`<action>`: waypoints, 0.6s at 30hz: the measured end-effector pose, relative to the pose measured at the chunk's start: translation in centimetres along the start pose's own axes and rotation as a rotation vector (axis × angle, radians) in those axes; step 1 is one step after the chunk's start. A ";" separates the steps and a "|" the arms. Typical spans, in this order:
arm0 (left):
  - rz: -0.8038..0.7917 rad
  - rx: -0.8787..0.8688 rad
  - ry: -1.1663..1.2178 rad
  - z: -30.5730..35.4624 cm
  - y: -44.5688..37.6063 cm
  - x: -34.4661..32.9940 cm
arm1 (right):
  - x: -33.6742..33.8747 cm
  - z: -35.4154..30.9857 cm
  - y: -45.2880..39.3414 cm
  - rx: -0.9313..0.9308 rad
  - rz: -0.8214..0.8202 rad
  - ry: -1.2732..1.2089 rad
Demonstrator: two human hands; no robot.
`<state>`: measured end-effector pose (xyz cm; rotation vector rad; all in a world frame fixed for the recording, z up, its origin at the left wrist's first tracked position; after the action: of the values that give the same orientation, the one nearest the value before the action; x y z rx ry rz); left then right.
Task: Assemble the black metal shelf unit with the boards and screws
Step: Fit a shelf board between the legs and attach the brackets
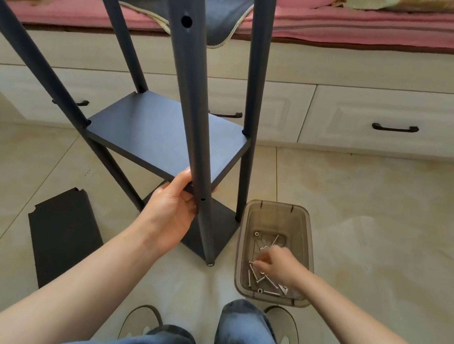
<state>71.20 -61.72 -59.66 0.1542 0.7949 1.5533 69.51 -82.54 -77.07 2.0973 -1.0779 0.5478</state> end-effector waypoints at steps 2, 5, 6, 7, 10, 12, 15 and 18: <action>-0.014 -0.004 -0.008 0.0 -0.1 -0.1 | 0.1 1.2 -1.3 -0.035 0.039 0.036; -0.018 -0.012 -0.026 -0.1 -0.3 -0.1 | -0.9 2.3 -3.1 -0.075 0.024 0.085; -0.021 -0.015 -0.028 -0.1 -0.4 -0.1 | -1.3 2.6 -3.7 -0.082 0.008 0.109; -0.025 -0.019 -0.027 -0.1 -0.4 0.0 | -1.9 2.8 -4.1 -0.089 -0.007 0.130; -0.048 -0.029 -0.006 -0.2 -0.7 0.1 | -3.2 3.3 -5.1 -0.089 -0.041 0.221; -0.068 -0.026 0.014 -0.3 -0.8 0.1 | -3.7 3.5 -5.5 -0.087 -0.048 0.265; -0.082 -0.019 0.026 -0.3 -0.8 0.2 | -4.3 3.5 -6.0 -0.066 -0.089 0.358; -0.087 -0.023 0.023 -0.3 -0.8 0.1 | -3.8 3.1 -5.9 -0.033 -0.057 0.380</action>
<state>71.72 -61.75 -60.40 0.0842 0.7910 1.4842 72.41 -80.47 -83.93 1.8888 -0.8006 0.8533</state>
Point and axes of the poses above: each hand's wrist, its own y-axis away from the middle knuckle, its own x-axis out of the back of the hand, z = x × y, the point moved 6 cm from there along -y, towards the middle knuckle, and after that the axes turned 11 degrees about x, right-handed, at the moved point
